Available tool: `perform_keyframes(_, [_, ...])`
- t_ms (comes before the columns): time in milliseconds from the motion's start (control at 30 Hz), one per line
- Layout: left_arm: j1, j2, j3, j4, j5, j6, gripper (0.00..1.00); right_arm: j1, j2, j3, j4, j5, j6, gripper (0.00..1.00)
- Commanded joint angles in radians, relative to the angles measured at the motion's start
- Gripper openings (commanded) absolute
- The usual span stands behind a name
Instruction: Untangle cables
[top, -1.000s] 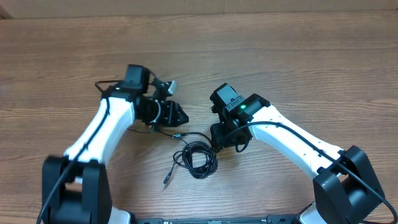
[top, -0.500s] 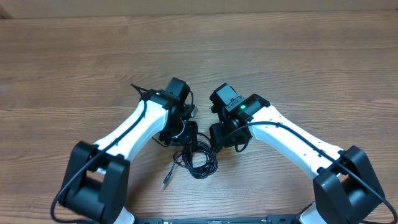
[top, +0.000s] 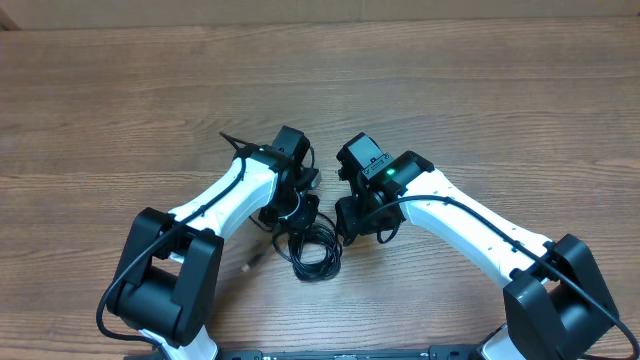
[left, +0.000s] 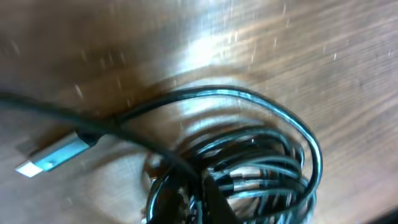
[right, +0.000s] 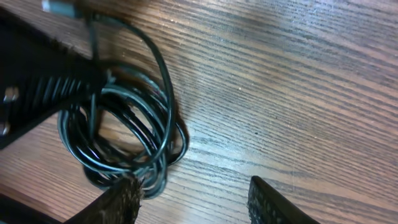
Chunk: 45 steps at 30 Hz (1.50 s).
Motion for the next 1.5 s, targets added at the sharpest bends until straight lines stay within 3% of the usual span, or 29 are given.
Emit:
perform_keyframes(0, [0.001,0.014,0.004,0.045,-0.050,0.083,0.04,0.000,0.001,0.006,0.004,0.006,-0.006,0.54])
perform_keyframes(433, [0.001,0.014,0.073,0.228,-0.146,0.107,0.04,0.000,0.001,0.006,0.099,0.008,0.002,0.53])
perform_keyframes(733, [0.001,0.013,0.340,0.044,-0.155,0.106,0.05,-0.061,0.001,0.006,0.216,0.021,0.098,0.50])
perform_keyframes(933, [0.001,0.014,0.409,-0.128,-0.156,0.040,0.20,-0.156,0.001,0.006,0.250,-0.010,0.110,0.49])
perform_keyframes(1033, [0.001,0.014,0.390,-0.163,-0.156,0.034,0.43,-0.184,0.001,0.006,0.251,-0.009,0.109,0.49])
perform_keyframes(1067, [0.001,0.014,0.382,-0.171,-0.156,0.024,0.43,-0.190,0.001,0.006,0.252,-0.008,0.109,0.50])
perform_keyframes(1200, [0.001,0.014,0.336,-0.146,-0.156,-0.028,0.23,-0.213,0.001,0.006,0.256,-0.009,0.110,0.50])
perform_keyframes(1467, [0.001,0.014,0.175,0.115,-0.163,-0.034,0.24,-0.251,0.002,0.006,0.278,-0.008,0.140,0.48])
